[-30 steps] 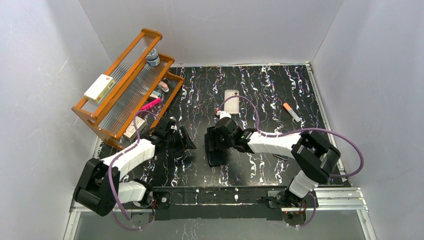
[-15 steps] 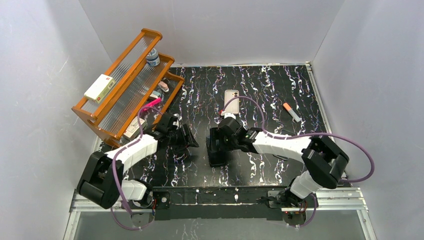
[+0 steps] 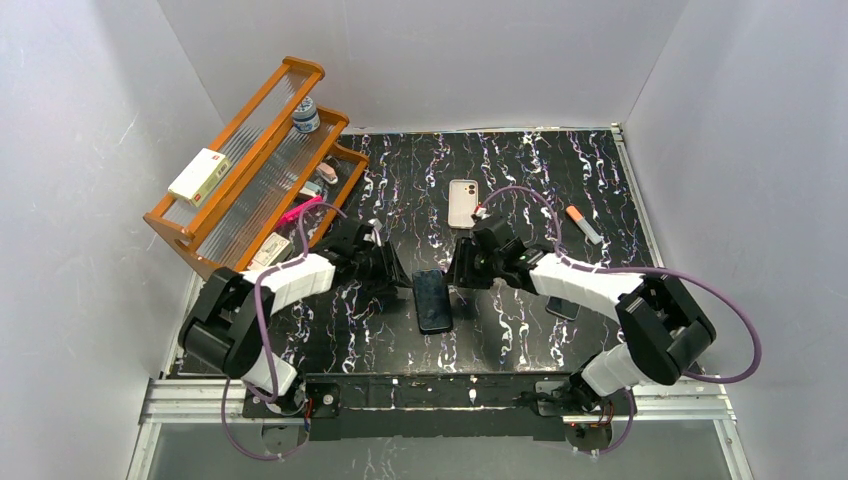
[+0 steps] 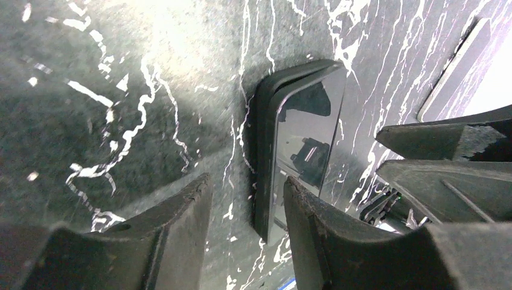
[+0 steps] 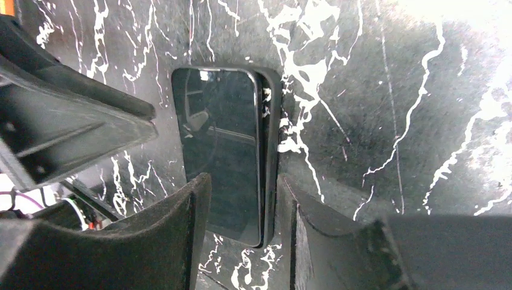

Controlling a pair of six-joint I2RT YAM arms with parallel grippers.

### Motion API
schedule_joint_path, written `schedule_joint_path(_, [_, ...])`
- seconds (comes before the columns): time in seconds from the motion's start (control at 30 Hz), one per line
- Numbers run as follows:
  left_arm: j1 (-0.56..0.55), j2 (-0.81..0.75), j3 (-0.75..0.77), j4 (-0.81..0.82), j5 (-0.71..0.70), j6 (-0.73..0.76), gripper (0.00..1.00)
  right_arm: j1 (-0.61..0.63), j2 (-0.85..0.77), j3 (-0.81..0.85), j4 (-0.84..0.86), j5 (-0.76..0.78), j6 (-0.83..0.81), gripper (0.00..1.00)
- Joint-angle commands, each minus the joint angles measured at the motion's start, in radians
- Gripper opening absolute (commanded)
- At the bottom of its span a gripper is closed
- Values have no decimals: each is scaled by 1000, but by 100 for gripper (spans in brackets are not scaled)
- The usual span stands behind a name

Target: Put the phone into the phone case

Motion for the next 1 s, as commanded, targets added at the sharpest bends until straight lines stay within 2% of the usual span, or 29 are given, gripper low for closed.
schedule_joint_path(0.0, [-27, 64, 64, 28, -4, 10, 44, -65, 4, -10, 96, -118, 3, 51])
schedule_joint_path(0.33, [-70, 173, 117, 37, 31, 6, 36, -97, 60, -52, 181, -201, 13, 46])
schedule_joint_path(0.53, [-116, 190, 124, 20, 25, 7, 19, -97, 122, -66, 215, -237, 13, 38])
schedule_joint_path(0.8, [-169, 197, 142, -13, -8, 0, 16, -97, 134, -108, 259, -256, 20, 30])
schedule_joint_path(0.97, [-196, 221, 144, -17, -20, -13, 16, -97, 142, -126, 302, -266, 22, 30])
